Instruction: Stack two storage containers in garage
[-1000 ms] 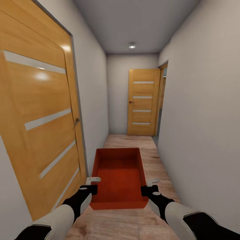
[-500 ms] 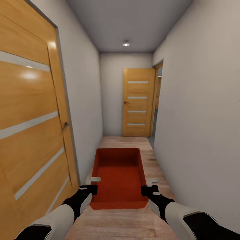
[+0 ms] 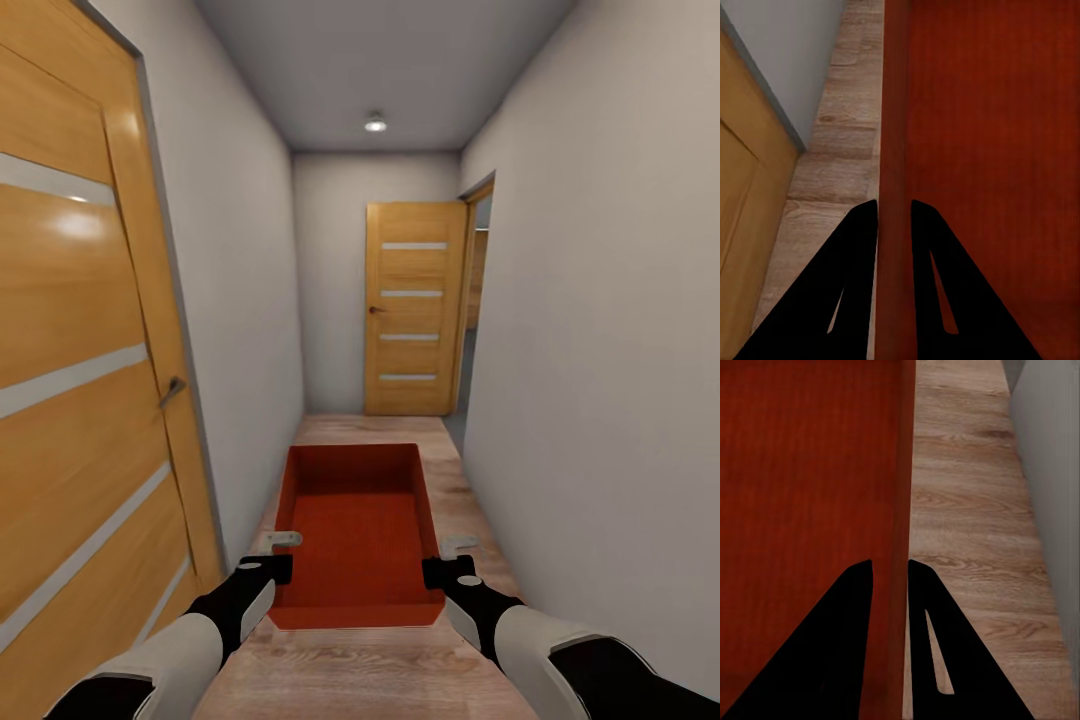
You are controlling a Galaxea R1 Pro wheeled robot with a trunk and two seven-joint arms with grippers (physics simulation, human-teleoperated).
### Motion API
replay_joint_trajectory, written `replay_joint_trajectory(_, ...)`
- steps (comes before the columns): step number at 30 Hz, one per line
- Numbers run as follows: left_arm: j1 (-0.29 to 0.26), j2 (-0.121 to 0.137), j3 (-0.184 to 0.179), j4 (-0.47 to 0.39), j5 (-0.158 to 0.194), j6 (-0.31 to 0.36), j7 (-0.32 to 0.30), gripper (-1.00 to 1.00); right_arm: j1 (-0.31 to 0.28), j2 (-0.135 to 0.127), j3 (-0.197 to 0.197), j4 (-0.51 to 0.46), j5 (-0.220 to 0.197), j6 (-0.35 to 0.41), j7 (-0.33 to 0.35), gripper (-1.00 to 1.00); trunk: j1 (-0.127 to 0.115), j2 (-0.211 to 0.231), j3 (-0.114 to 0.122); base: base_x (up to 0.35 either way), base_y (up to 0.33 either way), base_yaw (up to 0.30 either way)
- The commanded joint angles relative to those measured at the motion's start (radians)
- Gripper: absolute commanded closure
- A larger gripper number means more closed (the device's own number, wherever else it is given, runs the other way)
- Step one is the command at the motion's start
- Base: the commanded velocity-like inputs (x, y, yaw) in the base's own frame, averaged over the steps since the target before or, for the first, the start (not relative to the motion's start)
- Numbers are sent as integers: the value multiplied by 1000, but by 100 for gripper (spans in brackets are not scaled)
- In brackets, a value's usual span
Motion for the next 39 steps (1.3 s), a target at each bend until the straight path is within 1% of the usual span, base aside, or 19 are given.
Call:
replay_joint_trajectory(1,-1,-1,39,-3,50,7,10,100,-1,5,-35,0,8,-4,-2,100,1,-1,-1,333,0,0)
replay_joint_trajectory(15,0,-2,40,-9,51,7,10,100,-1,6,-36,-1,7,-6,-2,100,1,-1,-1,333,0,0)
replay_joint_trajectory(31,-1,-2,35,-13,42,8,10,100,-1,6,-38,-5,7,-11,3,100,1,-1,-1,333,0,0)
replay_joint_trajectory(39,-1,-2,36,-17,44,7,10,100,-1,5,-38,-5,8,-11,3,100,1,-1,-1,333,0,0)
